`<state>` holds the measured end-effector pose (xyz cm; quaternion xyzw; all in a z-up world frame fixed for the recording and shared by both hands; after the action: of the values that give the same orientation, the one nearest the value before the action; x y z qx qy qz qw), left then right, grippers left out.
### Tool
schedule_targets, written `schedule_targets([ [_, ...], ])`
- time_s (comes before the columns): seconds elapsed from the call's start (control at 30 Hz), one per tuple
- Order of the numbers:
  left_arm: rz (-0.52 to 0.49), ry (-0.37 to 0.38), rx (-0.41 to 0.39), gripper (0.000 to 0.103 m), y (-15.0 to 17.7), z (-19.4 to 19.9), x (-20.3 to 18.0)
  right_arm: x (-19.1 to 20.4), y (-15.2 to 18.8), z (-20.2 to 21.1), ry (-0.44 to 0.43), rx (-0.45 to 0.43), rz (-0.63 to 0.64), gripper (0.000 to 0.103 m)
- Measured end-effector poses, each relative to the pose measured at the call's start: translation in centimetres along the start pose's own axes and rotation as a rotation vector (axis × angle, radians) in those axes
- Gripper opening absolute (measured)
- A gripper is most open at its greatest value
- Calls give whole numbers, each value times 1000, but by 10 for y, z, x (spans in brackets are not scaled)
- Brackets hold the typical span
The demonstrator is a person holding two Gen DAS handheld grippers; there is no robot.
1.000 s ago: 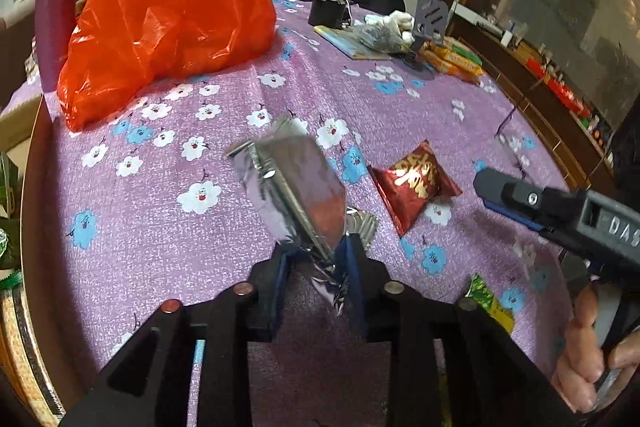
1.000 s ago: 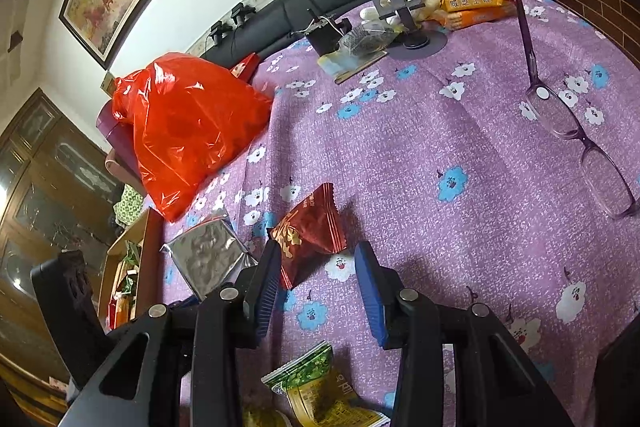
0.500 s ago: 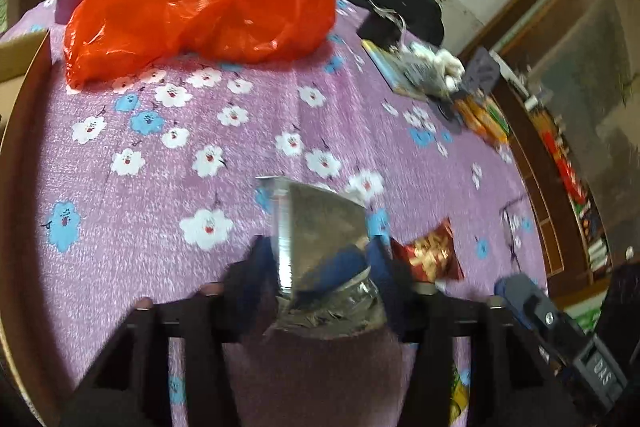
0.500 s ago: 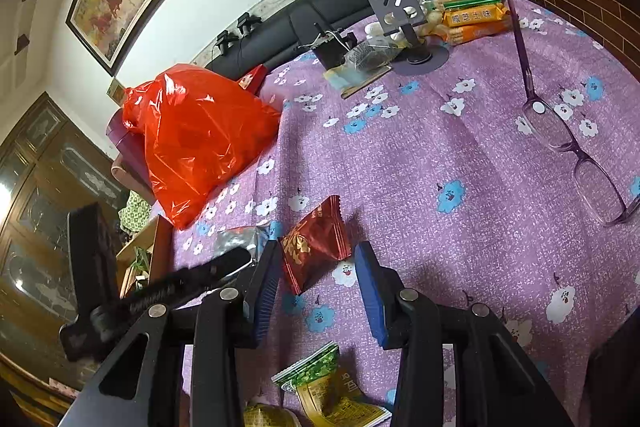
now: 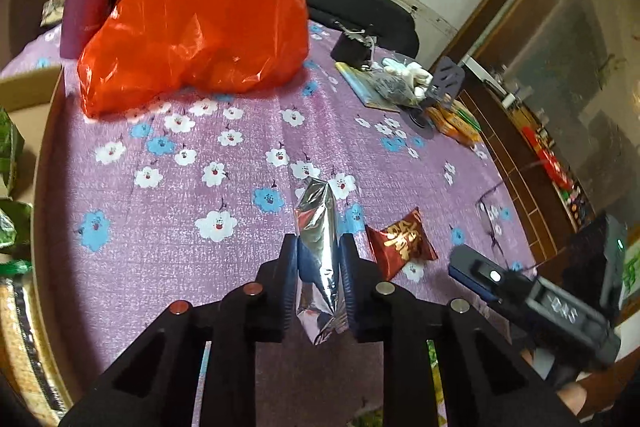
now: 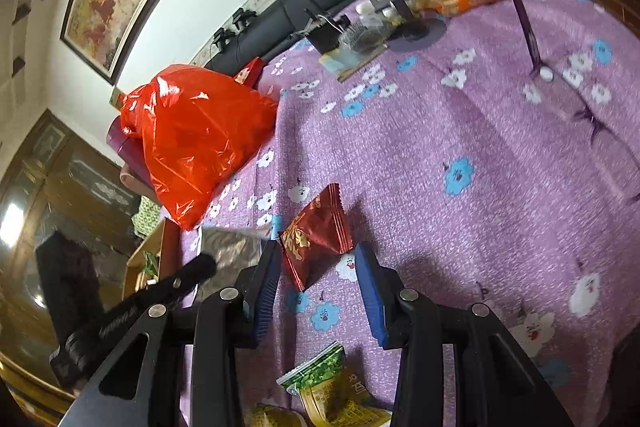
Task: Organize snacks
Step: 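Grasp the silver foil bag with the left gripper while the right grasps a red pastry, then lift both held snacks and carry them toward the box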
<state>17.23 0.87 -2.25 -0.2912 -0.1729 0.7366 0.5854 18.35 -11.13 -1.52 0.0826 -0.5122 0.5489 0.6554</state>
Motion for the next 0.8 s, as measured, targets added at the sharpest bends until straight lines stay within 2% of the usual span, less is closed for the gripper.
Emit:
schedule_targets([
  [0.13, -41, 10, -25, 20, 0, -1, -6, -6, 1, -9, -15, 23, -95, 42],
  [0.33, -92, 12, -19, 19, 6, -8, -15, 3, -6, -31, 77, 61, -67, 48],
  [0.4, -100, 15, -17, 19, 7, -10, -17, 7, -11, -41, 145, 80, -18, 48],
  [0.57, -80, 49, -8, 20, 6, -16, -20, 10, -5, -65, 183, 119, 16, 49],
  [0.63, -64, 56, -5, 20, 5, -17, -18, 9, -1, -68, 192, 114, 36, 40],
  [0.8, -69, 54, -21, 19, 7, -11, -16, 18, 2, -46, 169, 77, 80, 38],
])
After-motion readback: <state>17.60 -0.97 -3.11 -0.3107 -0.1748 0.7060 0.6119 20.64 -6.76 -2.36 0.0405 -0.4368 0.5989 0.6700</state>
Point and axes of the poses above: each gripper's, at about its wrist camera, not at the fingertips, and z roughly against the way its jaws point, x to its left, y to its underside, the point moved 9 cm from there along -z, roughly the way its jaws point, and after that the axes turned 14 degrees about -y, right-handed, at the moved point
